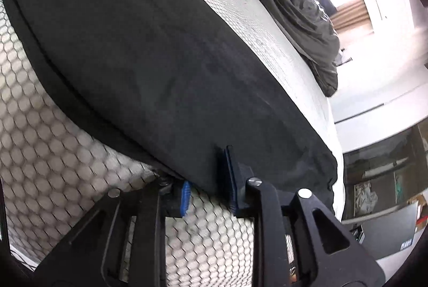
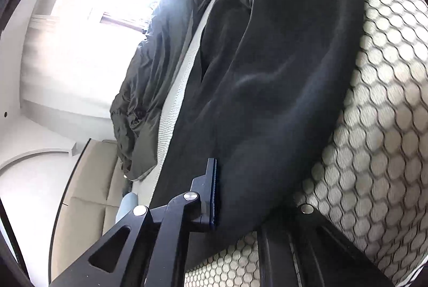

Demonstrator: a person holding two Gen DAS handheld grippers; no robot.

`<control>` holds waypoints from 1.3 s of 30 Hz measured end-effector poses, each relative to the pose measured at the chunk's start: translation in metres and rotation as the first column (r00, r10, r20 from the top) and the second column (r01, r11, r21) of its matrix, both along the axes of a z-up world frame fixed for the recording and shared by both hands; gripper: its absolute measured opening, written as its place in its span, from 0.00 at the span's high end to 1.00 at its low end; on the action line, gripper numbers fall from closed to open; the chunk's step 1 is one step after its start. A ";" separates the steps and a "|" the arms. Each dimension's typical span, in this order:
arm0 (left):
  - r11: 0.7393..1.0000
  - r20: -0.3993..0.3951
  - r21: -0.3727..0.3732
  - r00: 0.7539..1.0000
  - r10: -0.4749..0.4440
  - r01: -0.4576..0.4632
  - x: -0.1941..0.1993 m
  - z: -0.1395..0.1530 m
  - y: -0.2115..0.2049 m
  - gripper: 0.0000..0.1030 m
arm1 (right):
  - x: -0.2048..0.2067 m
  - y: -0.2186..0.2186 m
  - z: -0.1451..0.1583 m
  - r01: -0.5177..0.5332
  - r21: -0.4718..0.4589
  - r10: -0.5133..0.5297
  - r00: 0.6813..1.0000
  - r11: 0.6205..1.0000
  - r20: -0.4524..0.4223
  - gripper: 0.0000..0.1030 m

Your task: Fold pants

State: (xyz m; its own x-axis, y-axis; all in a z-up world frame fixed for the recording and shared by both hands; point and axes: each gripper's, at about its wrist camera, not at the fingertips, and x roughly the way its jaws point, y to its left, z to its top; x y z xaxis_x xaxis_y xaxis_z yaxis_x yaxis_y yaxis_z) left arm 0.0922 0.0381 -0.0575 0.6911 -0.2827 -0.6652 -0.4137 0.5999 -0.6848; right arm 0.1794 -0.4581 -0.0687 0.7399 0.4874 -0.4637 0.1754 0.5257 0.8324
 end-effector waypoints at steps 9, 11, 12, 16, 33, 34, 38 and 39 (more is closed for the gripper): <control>0.997 -0.018 0.062 0.998 0.053 -0.052 0.007 0.003 0.030 0.77 | 0.042 -0.019 0.003 0.006 -0.022 -0.007 0.999 1.000 -0.048 0.88; 0.993 -0.012 0.091 0.997 0.070 -0.068 0.002 0.005 0.036 0.78 | 0.037 -0.023 0.006 0.009 -0.081 -0.011 1.000 0.997 -0.028 0.90; 0.994 -0.011 0.076 0.997 0.075 -0.073 -0.001 0.004 0.043 0.78 | 0.033 -0.029 0.008 0.015 -0.092 -0.017 1.000 0.996 -0.018 0.90; 0.992 -0.008 0.088 0.996 0.088 -0.086 -0.018 0.003 0.066 0.78 | 0.015 -0.062 0.007 0.054 -0.048 -0.055 0.998 0.997 -0.019 0.91; 0.974 -0.074 0.204 0.991 0.112 -0.095 0.001 0.012 0.125 0.76 | 0.055 -0.107 0.016 0.075 -0.118 -0.081 0.995 0.990 -0.050 0.83; 0.973 -0.069 0.201 0.989 0.133 -0.116 -0.006 0.011 0.136 0.76 | 0.054 -0.110 0.015 0.073 -0.120 -0.079 0.996 0.990 -0.048 0.86; 0.970 -0.051 0.158 0.980 0.193 -0.183 -0.033 0.011 0.174 0.76 | 0.042 -0.127 0.015 0.058 -0.084 -0.063 0.997 0.995 -0.055 0.86; 0.969 -0.052 0.156 0.978 0.202 -0.191 -0.038 0.010 0.180 0.76 | 0.039 -0.131 0.016 0.062 -0.086 -0.067 0.996 0.994 -0.057 0.86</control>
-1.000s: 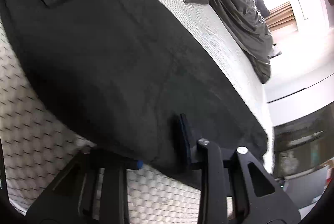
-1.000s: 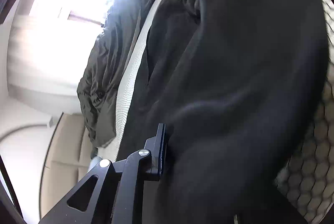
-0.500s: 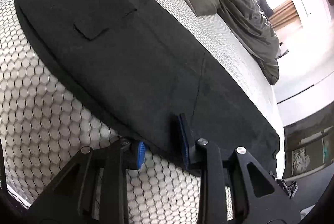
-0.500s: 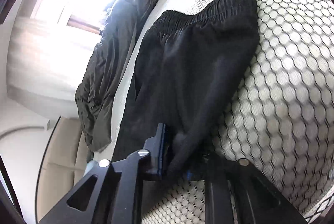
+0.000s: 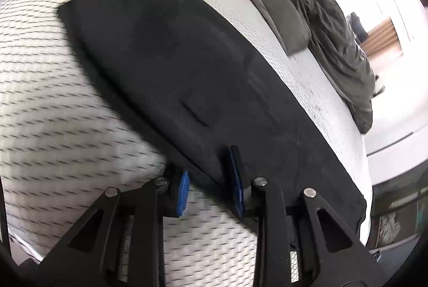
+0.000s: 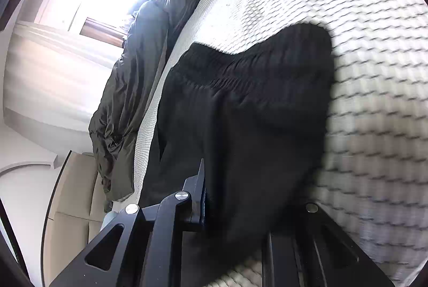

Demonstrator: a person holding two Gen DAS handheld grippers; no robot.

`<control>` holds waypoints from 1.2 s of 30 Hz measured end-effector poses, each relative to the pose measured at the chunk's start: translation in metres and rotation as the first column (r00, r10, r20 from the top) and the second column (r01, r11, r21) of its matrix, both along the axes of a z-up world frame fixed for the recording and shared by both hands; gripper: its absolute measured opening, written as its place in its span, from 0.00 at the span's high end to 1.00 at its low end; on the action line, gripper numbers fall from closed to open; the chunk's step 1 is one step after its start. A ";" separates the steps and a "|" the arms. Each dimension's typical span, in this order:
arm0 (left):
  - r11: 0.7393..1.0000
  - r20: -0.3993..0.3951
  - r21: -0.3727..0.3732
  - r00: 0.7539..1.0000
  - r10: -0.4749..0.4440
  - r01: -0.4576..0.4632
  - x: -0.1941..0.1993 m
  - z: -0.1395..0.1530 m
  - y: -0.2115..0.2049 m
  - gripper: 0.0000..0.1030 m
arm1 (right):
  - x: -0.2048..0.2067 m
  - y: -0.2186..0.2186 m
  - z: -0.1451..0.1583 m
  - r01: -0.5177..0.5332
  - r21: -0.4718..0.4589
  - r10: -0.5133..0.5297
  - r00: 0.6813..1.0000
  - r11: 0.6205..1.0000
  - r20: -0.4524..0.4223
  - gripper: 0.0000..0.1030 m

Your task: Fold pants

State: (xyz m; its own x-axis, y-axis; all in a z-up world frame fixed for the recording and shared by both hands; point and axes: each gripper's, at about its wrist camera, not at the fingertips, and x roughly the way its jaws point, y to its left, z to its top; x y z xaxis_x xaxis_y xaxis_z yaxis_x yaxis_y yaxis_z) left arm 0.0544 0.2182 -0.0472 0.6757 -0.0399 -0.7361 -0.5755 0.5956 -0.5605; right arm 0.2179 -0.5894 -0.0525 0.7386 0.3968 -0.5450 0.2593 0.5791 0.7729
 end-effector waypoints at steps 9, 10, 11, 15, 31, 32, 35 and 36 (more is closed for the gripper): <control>1.000 -0.043 -0.018 0.999 -0.003 0.002 0.014 0.001 0.032 0.70 | -0.009 -0.014 0.003 0.042 0.072 -0.043 0.999 0.997 0.003 0.68; 1.000 -0.053 -0.003 0.999 -0.004 0.004 0.020 0.002 0.031 0.70 | -0.007 -0.013 0.004 0.049 0.062 -0.049 0.999 0.997 0.004 0.68; 1.000 -0.060 0.012 0.998 -0.011 0.012 0.024 0.004 0.032 0.70 | -0.004 -0.011 0.003 0.054 0.044 -0.054 0.999 0.998 0.003 0.68; 1.000 -0.018 0.000 1.000 0.020 -0.020 0.010 0.004 0.053 0.73 | 0.003 -0.004 0.004 0.047 -0.026 -0.047 0.999 0.999 0.000 0.69; 0.978 -0.011 -0.053 0.979 0.204 -0.204 0.013 -0.008 0.115 0.73 | -0.026 -0.033 0.000 0.018 0.082 -0.018 1.000 0.996 -0.010 0.71; 0.977 -0.028 -0.025 0.977 0.212 -0.213 0.015 -0.007 0.111 0.77 | -0.022 -0.032 0.000 0.017 0.086 -0.017 1.000 0.996 -0.012 0.71; 0.971 -0.020 -0.010 0.971 0.237 -0.237 0.011 -0.005 0.107 0.88 | -0.019 -0.035 -0.002 0.022 0.113 -0.022 1.000 0.993 -0.007 0.71; 0.968 -0.009 -0.029 0.968 0.251 -0.251 0.008 -0.006 0.110 0.89 | -0.021 -0.038 -0.003 0.016 0.130 -0.017 1.000 0.991 0.000 0.72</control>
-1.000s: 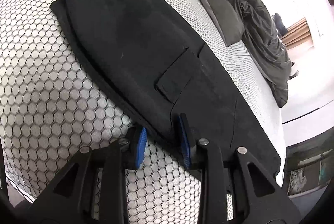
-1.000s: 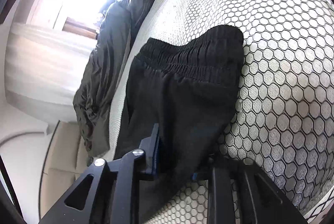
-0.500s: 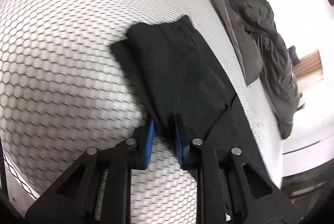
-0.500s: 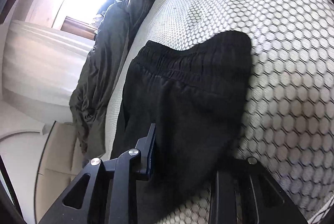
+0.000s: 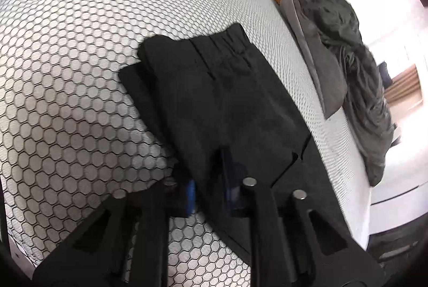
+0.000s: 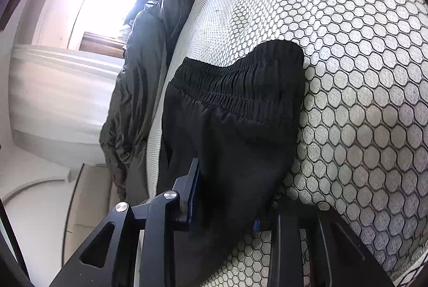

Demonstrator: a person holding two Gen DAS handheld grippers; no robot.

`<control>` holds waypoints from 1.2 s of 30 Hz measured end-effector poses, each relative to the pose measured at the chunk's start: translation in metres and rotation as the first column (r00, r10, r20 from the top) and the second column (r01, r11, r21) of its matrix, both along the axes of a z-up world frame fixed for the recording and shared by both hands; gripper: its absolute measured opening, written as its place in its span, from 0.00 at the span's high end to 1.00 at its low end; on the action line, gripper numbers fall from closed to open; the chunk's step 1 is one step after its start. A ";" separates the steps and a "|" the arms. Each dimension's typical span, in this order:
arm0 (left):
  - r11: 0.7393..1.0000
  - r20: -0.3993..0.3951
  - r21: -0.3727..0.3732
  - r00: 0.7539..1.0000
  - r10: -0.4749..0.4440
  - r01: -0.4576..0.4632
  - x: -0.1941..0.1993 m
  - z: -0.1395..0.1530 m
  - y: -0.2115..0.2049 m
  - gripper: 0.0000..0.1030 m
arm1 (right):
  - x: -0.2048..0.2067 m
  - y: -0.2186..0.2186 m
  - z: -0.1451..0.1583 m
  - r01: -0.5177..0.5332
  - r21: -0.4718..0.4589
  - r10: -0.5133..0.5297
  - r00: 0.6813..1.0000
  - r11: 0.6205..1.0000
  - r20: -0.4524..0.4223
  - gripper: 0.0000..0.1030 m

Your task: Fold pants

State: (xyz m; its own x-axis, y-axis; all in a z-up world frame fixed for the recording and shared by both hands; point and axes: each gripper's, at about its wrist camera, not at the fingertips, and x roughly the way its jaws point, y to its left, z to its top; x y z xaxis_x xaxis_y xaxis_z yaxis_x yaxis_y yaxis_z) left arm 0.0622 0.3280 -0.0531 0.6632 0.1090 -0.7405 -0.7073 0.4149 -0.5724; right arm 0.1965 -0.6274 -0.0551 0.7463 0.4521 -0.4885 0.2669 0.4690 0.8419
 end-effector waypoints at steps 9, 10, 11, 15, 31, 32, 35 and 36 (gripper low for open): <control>0.999 0.010 -0.037 1.000 0.009 -0.008 -0.038 -0.011 0.012 0.89 | -0.035 -0.040 0.005 0.099 0.027 -0.099 0.995 0.995 -0.005 0.67; 0.999 0.004 -0.030 1.000 0.013 -0.013 -0.033 -0.011 0.010 0.89 | -0.030 -0.040 0.001 0.092 0.041 -0.091 0.996 0.995 -0.014 0.67; 1.000 0.001 -0.025 1.000 0.016 -0.016 -0.032 -0.011 0.009 0.89 | -0.025 -0.039 -0.001 0.087 0.038 -0.086 0.996 0.995 -0.020 0.67; 1.000 0.014 -0.008 1.000 0.011 -0.011 -0.030 -0.005 0.003 0.94 | -0.012 -0.031 0.008 0.107 -0.107 -0.106 0.994 0.988 0.009 0.87; 0.988 0.004 0.153 1.000 0.022 -0.023 -0.066 0.046 -0.031 0.60 | -0.064 -0.044 0.039 0.171 -0.198 -0.181 0.983 0.965 -0.033 0.64; 0.984 0.011 0.180 1.000 0.002 -0.004 -0.064 0.053 -0.041 0.59 | -0.065 -0.041 0.046 0.175 -0.255 -0.188 0.982 0.951 -0.028 0.63; 0.958 0.025 0.268 0.994 -0.111 0.100 -0.048 0.070 -0.075 0.42 | -0.060 -0.031 0.064 0.164 -0.372 -0.178 0.984 0.913 -0.003 0.59; 0.942 0.020 0.295 0.985 -0.172 0.159 -0.039 0.074 -0.089 0.37 | -0.057 -0.026 0.070 0.148 -0.409 -0.161 0.987 0.900 0.003 0.55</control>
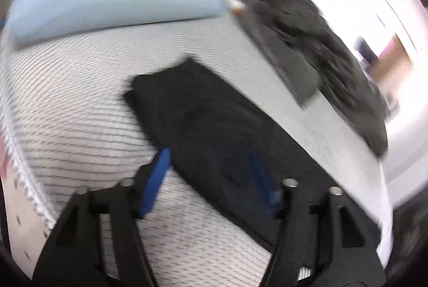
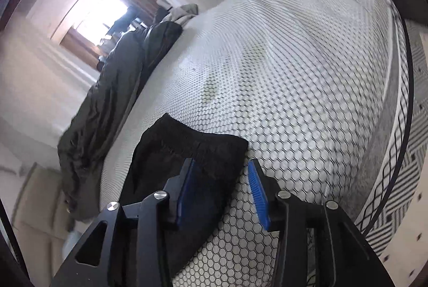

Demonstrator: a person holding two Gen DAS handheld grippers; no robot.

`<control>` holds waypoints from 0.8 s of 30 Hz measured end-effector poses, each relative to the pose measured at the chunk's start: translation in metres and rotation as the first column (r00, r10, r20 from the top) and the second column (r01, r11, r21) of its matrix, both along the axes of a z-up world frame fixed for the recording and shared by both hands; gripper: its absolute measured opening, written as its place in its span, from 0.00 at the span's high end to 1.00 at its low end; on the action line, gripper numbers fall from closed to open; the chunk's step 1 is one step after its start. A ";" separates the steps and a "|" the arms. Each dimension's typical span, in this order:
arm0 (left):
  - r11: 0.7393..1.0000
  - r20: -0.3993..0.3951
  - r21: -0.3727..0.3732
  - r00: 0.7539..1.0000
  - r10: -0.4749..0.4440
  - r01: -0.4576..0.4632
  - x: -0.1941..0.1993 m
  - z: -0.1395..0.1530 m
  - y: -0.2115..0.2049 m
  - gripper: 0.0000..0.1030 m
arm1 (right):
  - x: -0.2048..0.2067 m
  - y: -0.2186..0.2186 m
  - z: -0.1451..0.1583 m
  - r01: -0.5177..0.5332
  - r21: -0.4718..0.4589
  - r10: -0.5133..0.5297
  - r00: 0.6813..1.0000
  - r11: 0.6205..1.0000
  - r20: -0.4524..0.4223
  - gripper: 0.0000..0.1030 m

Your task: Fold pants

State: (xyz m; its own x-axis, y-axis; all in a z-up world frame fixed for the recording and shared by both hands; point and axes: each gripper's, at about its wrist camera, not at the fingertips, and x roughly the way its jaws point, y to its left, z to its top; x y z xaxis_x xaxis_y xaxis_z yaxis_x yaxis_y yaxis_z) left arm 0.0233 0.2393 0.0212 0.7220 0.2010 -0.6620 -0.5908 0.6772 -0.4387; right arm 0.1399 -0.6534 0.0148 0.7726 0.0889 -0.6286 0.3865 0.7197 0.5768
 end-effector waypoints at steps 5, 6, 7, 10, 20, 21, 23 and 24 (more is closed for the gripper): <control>0.941 -0.048 0.090 0.946 -0.322 0.325 0.047 0.004 -0.078 0.21 | 0.023 0.041 0.017 -0.113 -0.129 0.114 0.993 0.985 0.004 0.42; 0.932 -0.062 0.091 0.936 -0.348 0.352 0.054 0.002 -0.091 0.21 | 0.028 0.054 0.016 -0.159 -0.152 0.162 0.987 0.975 0.002 0.38; 0.925 -0.076 0.090 0.928 -0.364 0.370 0.061 -0.001 -0.103 0.21 | 0.037 0.069 0.019 -0.198 -0.177 0.201 0.980 0.964 -0.005 0.38; 0.887 -0.103 0.084 0.889 -0.446 0.455 0.079 -0.008 -0.139 0.21 | 0.056 0.122 0.015 -0.377 -0.281 0.375 0.925 0.883 -0.065 0.38; 0.719 -0.333 0.217 0.742 -0.582 0.661 0.119 -0.043 -0.254 0.21 | 0.078 0.290 -0.026 -0.714 -0.490 0.642 0.686 0.501 -0.342 0.33; 0.719 -0.351 0.210 0.738 -0.577 0.662 0.123 -0.048 -0.255 0.21 | 0.084 0.293 -0.030 -0.708 -0.514 0.626 0.691 0.484 -0.362 0.33; 0.725 -0.347 0.204 0.741 -0.575 0.658 0.122 -0.050 -0.251 0.21 | 0.085 0.282 -0.033 -0.678 -0.549 0.570 0.725 0.489 -0.387 0.33; 0.727 -0.351 0.199 0.740 -0.573 0.657 0.120 -0.052 -0.245 0.21 | 0.087 0.273 -0.033 -0.653 -0.568 0.533 0.750 0.502 -0.391 0.32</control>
